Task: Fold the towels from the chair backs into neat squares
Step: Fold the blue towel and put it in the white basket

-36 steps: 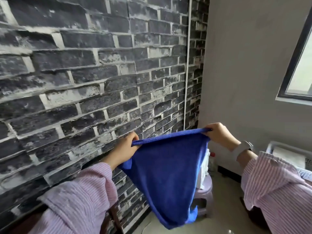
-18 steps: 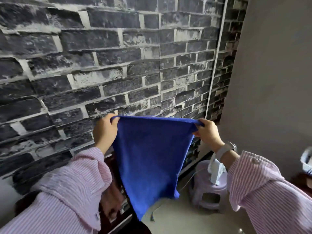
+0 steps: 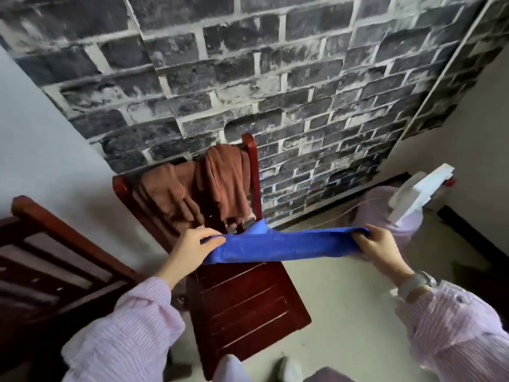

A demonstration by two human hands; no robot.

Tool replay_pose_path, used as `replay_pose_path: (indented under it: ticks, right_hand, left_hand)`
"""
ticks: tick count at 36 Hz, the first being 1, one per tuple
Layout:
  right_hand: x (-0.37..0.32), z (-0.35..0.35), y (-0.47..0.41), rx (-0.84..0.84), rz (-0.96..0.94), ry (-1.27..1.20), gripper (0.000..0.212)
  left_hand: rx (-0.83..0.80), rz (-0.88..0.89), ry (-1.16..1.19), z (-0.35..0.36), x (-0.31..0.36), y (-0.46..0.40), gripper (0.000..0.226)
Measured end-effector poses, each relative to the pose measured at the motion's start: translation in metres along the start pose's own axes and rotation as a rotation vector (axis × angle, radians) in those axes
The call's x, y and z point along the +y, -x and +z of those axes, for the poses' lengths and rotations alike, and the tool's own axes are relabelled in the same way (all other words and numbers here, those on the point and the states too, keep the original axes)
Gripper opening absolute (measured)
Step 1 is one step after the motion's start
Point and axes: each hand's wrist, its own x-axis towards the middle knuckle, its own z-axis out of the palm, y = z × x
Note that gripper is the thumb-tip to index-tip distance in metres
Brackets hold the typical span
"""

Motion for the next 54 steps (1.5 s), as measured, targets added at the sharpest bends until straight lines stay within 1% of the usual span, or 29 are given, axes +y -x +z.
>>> replay_pose_path:
  ticks: [2, 3, 5, 8, 11, 14, 18, 24, 32, 34, 36, 39, 40, 41, 42, 44, 48, 51, 54]
  right_hand:
    - [0.007, 0.009, 0.008, 0.007, 0.016, 0.012, 0.019]
    - [0.007, 0.012, 0.009, 0.029, 0.0, 0.02, 0.02]
    - [0.0, 0.017, 0.009, 0.093, -0.027, -0.005, 0.021]
    - [-0.023, 0.022, -0.001, 0.17, -0.027, -0.08, 0.014]
    - [-0.049, 0.024, -0.016, 0.198, -0.035, -0.209, 0.017]
    - [-0.078, 0.019, -0.029, 0.278, -0.099, -0.265, 0.025]
    - [-0.123, 0.004, -0.04, 0.36, -0.211, -0.281, 0.017]
    - [-0.165, -0.019, -0.053, 0.465, -0.334, -0.282, 0.016]
    - [-0.197, -0.027, -0.053, 0.46, -0.422, -0.319, 0.013]
    - [-0.195, -0.025, -0.05, 0.455, -0.428, -0.331, 0.018]
    - [-0.186, -0.02, -0.045, 0.43, -0.422, -0.332, 0.019]
    - [-0.159, -0.007, -0.033, 0.32, -0.365, -0.335, 0.022]
    - [-0.146, -0.001, -0.03, 0.279, -0.338, -0.323, 0.025]
    - [-0.132, 0.004, -0.027, 0.236, -0.313, -0.304, 0.028]
    - [-0.117, 0.01, -0.024, 0.188, -0.282, -0.29, 0.031]
    - [-0.089, 0.021, -0.015, 0.08, -0.209, -0.286, 0.034]
    - [-0.038, 0.039, 0.005, -0.19, -0.014, -0.202, 0.017]
    - [-0.007, 0.05, 0.022, -0.419, 0.114, -0.086, 0.026]
    - [0.021, 0.064, 0.035, -0.564, 0.245, -0.002, 0.026]
  left_hand:
    - [0.02, -0.031, 0.015, 0.007, -0.01, 0.006, 0.004]
    - [0.048, -0.037, 0.029, 0.008, -0.011, 0.006, 0.006]
    - [0.125, -0.053, 0.06, 0.009, -0.009, 0.003, 0.007]
    - [0.274, -0.067, 0.118, 0.003, 0.005, -0.008, 0.008]
    - [0.414, -0.027, 0.159, -0.01, 0.021, -0.023, 0.012]
    - [0.512, 0.022, 0.179, -0.028, 0.038, -0.038, 0.013]
    - [0.635, 0.073, 0.181, -0.056, 0.064, -0.051, 0.016]
    - [0.737, 0.202, 0.213, -0.097, 0.1, -0.052, 0.017]
    - [0.803, 0.286, 0.233, -0.136, 0.121, -0.042, 0.016]
    - [0.771, 0.282, 0.234, -0.137, 0.118, -0.036, 0.012]
    - [0.704, 0.253, 0.221, -0.135, 0.107, -0.028, 0.008]
    - [0.584, 0.17, 0.189, -0.124, 0.081, -0.012, 0.007]
    - [0.532, 0.143, 0.182, -0.119, 0.07, -0.005, 0.01]
    - [0.465, 0.111, 0.181, -0.113, 0.058, 0.002, 0.02]
    - [0.379, 0.073, 0.18, -0.107, 0.046, 0.009, 0.027]
    - [0.195, -0.023, 0.175, -0.093, 0.024, 0.023, 0.026]
    - [-0.078, -0.201, 0.137, -0.059, -0.021, 0.047, 0.022]
    - [-0.208, -0.333, 0.127, -0.029, -0.051, 0.067, 0.017]
    - [-0.315, -0.443, 0.135, -0.002, -0.076, 0.084, 0.023]
